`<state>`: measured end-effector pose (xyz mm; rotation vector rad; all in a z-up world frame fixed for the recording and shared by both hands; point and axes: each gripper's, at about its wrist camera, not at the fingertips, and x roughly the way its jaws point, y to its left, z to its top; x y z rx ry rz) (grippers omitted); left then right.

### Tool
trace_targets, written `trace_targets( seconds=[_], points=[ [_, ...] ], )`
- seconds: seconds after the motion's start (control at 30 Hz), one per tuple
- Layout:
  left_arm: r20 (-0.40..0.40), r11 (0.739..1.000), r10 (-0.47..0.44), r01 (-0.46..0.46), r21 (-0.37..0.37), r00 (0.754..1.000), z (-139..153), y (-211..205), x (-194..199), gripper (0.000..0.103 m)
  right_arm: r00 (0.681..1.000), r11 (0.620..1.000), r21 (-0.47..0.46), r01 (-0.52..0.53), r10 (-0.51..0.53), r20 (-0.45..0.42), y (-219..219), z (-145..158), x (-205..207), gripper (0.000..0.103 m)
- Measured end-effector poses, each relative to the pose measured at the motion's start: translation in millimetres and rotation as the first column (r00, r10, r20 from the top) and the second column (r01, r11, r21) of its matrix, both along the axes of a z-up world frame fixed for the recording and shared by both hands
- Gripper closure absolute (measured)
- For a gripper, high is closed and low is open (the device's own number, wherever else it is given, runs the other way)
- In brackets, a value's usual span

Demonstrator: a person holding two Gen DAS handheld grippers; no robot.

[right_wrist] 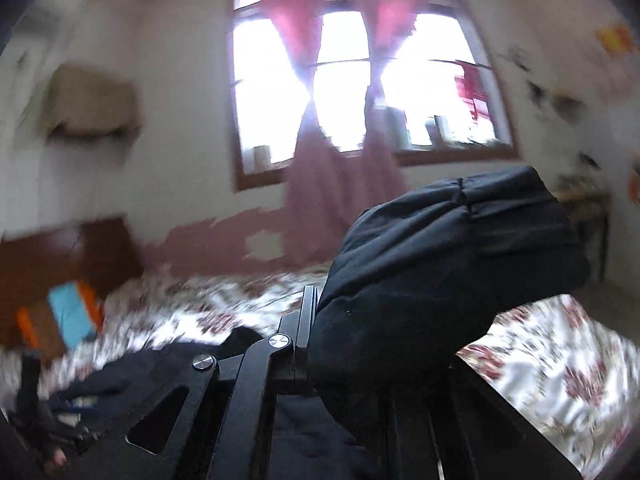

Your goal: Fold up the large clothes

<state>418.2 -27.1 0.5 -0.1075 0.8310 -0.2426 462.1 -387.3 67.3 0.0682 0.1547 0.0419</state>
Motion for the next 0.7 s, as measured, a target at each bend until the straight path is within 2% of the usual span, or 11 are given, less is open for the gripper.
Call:
trace_targets(
  seconds=[0.13,0.23,0.37,0.43,0.5,0.53,0.57,0.6,0.7],
  points=[
    [0.006,0.998,0.064,-0.064,-0.012,0.998,-3,50,-17,0.000,0.992,0.986,-0.120,-0.119,0.112,-0.064,73,-5,7,0.095],
    [0.006,0.993,0.114,-0.114,-0.027,0.993,-7,86,-25,0.000,0.974,0.960,-0.196,-0.201,0.175,-0.140,123,-21,13,0.095],
    [-0.009,0.982,0.182,-0.182,-0.058,0.983,-20,131,-37,0.000,0.940,0.917,-0.277,-0.288,0.214,-0.266,169,-56,23,0.094],
    [-0.018,0.975,0.208,-0.209,-0.072,0.978,-28,147,-40,0.000,0.908,0.896,-0.290,-0.337,0.228,-0.353,184,-81,29,0.092],
    [-0.030,0.969,0.228,-0.230,-0.089,0.973,-37,159,-44,0.000,0.849,0.876,-0.264,-0.403,0.251,-0.465,190,-110,36,0.074],
    [-0.038,0.967,0.232,-0.234,-0.099,0.972,-42,162,-45,0.000,0.810,0.868,-0.235,-0.438,0.267,-0.522,189,-125,37,0.052],
    [-0.045,0.965,0.233,-0.237,-0.110,0.971,-47,166,-46,0.000,0.784,0.861,-0.213,-0.462,0.284,-0.551,188,-136,33,0.040],
    [-0.053,0.964,0.233,-0.237,-0.121,0.971,-52,170,-46,0.000,0.768,0.856,-0.203,-0.475,0.291,-0.570,184,-143,26,0.039],
    [-0.060,0.963,0.211,-0.218,-0.159,0.976,-61,169,-44,0.000,0.755,0.859,-0.179,-0.479,0.300,-0.584,171,-145,6,0.038]
  ],
)
